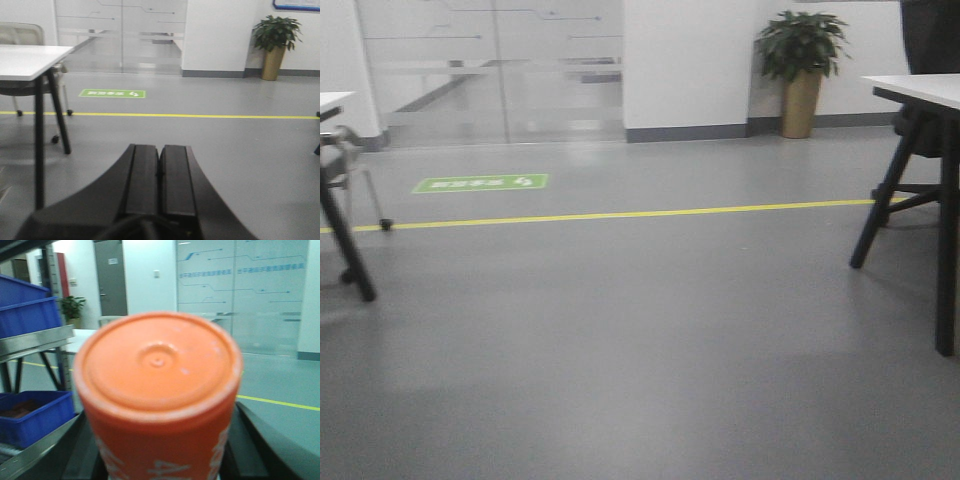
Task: Grab orange capacitor from left shelf to right conveyor
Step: 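Drive the base to the conveyor holding the cylinder in the right gripper, then position the base facing the silver tray on the conveyor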
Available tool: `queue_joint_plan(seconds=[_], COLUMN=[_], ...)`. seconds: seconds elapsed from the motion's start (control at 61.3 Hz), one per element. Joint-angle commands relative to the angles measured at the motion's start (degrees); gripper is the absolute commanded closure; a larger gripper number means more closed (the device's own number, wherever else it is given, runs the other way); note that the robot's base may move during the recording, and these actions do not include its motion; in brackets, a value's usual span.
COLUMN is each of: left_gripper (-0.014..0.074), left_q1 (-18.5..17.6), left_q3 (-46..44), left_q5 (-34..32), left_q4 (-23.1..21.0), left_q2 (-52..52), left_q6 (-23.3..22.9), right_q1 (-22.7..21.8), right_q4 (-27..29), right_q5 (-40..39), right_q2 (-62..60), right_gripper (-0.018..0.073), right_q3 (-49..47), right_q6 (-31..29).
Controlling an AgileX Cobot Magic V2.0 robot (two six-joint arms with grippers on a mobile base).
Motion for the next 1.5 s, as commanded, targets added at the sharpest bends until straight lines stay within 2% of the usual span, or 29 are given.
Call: queue_joint_plan(seconds=[0.0,1.485], left_gripper=[0.0722,0.0722], left_q1=[-0.13,-0.13], left_q3=[1.24,1.24], left_q5=[-5.22,-5.22], left_q4=[-0.13,-0.13], left_q2=[-0.38,-0.38], left_q6=[-0.37,-0.37], right_q1=[0.02,0.02], right_q4=[-0.35,-0.35], right_q5=[-4.96,-4.96], right_q2=[-0.63,-0.63], right_gripper=[0.0505,0.0505], right_q3=[-1.63,-1.63], right_q6=[-0.18,-0.18])
